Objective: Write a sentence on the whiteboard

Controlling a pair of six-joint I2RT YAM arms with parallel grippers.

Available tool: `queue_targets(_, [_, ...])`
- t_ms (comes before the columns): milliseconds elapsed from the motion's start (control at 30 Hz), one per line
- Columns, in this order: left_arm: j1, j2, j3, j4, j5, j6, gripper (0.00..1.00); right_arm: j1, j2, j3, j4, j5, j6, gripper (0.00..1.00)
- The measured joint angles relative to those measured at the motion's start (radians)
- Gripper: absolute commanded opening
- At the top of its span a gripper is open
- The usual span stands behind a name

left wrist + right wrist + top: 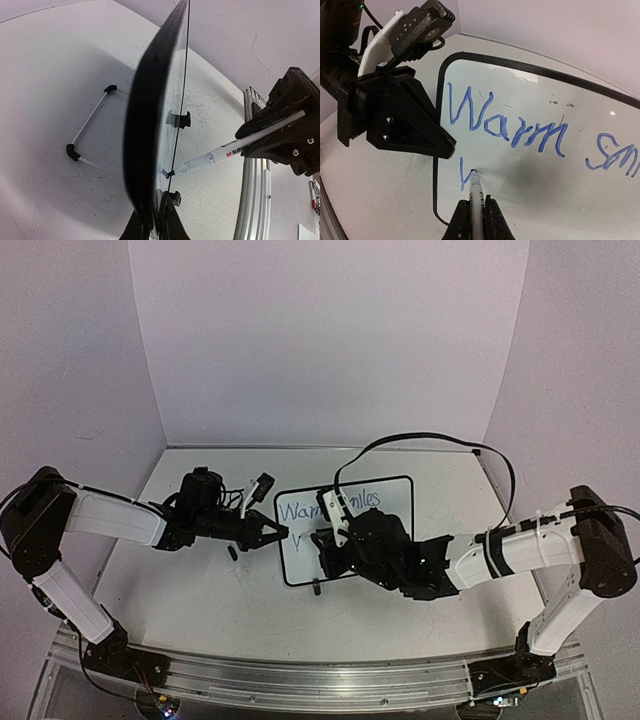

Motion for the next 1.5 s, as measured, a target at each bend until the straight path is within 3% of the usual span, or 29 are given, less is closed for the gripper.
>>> queue_targets(1067, [0.002, 0.0, 0.0, -0.009, 0.004, 0.0, 0.0, -0.007, -0.033, -0.067, -0.022, -0.034, 0.059, 0.0])
queue_targets(1500, [0.001, 0.0, 0.0, -0.009, 0.006, 0.0, 0.0, -0.032, -0.076, -0.095, 0.034, -0.114, 0.046, 0.0])
